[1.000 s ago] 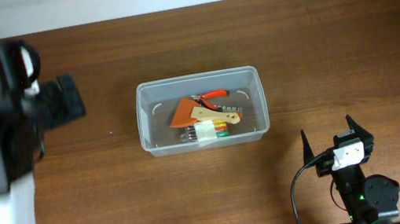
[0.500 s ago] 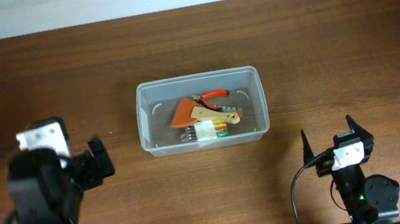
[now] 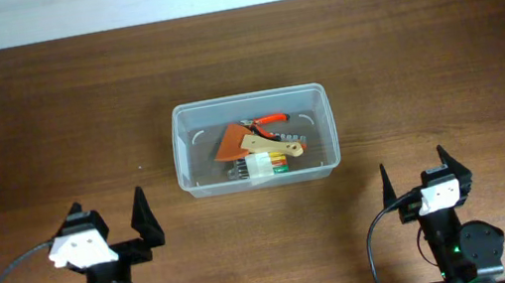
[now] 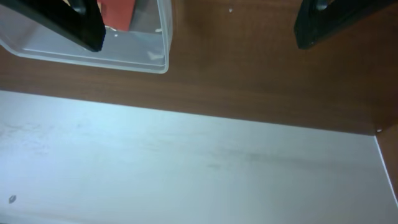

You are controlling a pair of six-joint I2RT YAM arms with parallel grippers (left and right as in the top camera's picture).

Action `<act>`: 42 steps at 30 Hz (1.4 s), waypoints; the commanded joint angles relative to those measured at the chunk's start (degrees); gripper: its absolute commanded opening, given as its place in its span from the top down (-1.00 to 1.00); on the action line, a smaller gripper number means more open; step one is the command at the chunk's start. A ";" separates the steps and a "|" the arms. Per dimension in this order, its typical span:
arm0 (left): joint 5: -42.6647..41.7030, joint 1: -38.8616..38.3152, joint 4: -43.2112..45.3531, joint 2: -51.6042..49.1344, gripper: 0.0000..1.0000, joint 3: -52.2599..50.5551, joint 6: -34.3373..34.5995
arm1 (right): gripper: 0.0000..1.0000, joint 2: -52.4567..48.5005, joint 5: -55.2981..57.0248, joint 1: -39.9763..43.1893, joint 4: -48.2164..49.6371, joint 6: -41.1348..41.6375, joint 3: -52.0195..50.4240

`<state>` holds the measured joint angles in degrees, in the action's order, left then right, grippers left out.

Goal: Pack container

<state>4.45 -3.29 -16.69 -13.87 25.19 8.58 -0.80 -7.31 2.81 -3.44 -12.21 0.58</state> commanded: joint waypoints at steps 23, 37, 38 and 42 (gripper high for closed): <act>-3.85 -0.26 3.43 13.55 -0.98 -18.80 -16.00 | -0.97 0.55 0.68 0.17 -0.46 0.24 -0.26; -3.82 -0.26 8.83 13.60 -0.98 -23.10 -19.43 | -0.97 0.55 0.68 0.17 -0.46 0.24 -0.26; -3.82 -0.26 9.68 13.60 -0.98 -23.47 -19.43 | -0.97 0.55 0.68 0.17 -0.46 0.24 -0.26; -4.28 -0.35 13.20 13.60 -0.98 -24.74 -19.41 | -0.97 0.55 0.68 0.17 -0.46 0.24 -0.26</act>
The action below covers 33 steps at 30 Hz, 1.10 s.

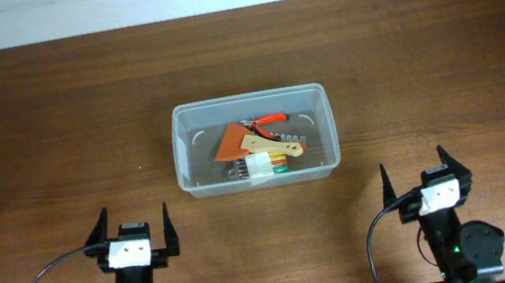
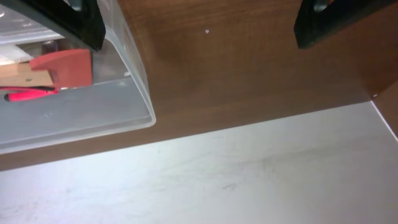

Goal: Pack container

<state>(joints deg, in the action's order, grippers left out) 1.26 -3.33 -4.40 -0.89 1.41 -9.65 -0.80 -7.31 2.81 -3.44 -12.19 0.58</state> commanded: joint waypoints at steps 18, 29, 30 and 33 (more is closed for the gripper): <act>-1.09 -0.31 -0.20 0.59 -0.98 -0.94 -1.18 | -0.97 0.50 0.68 0.17 -0.44 0.22 -0.26; -1.09 -0.31 -0.20 0.59 -0.98 -0.94 -1.18 | -0.97 0.48 0.68 0.17 -0.46 0.22 -0.26; -1.09 -0.31 -0.20 0.59 -0.98 -0.94 -1.18 | -0.97 0.48 0.68 0.17 -0.46 0.22 -0.26; -1.09 -0.31 -0.20 0.59 -0.98 -0.94 -1.18 | -0.97 0.48 0.68 0.17 -0.44 0.22 -0.26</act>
